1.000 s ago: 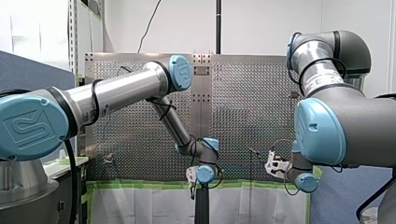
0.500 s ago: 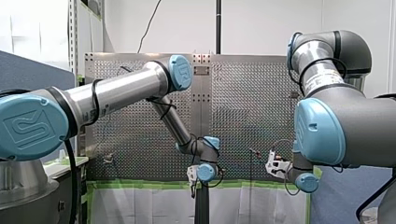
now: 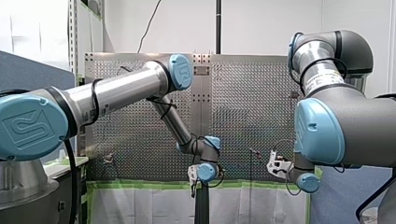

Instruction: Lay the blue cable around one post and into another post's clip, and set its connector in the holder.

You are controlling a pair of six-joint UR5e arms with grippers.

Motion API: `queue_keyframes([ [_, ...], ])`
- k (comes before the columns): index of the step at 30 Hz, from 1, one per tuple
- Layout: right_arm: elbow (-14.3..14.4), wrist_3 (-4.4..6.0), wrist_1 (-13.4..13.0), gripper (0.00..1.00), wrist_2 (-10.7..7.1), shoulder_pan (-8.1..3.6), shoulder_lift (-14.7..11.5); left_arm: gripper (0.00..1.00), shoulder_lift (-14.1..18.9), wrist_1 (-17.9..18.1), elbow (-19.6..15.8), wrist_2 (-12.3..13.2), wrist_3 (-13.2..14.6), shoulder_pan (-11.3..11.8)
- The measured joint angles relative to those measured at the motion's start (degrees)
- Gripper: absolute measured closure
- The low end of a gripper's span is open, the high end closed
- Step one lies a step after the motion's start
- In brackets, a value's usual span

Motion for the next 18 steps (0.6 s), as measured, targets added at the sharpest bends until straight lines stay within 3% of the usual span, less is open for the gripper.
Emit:
queue_keyframes([
  [9, 0.01, 0.0, 0.01, 1.0, 0.0, 0.01, 0.02, 0.89, 0.02, 0.0, 0.02, 0.01, 0.06, 0.11],
  [13, 0.01, -0.1, 0.08, 1.0, 0.04, 0.02, 0.01, 1.0, 0.01, 0.0, 0.03, 0.04, 0.08, 0.1],
  [18, 0.01, -0.19, 0.16, 1.0, 0.08, 0.04, 0.0, 1.0, 0.0, 0.0, 0.03, 0.7, 0.1, 0.08],
])
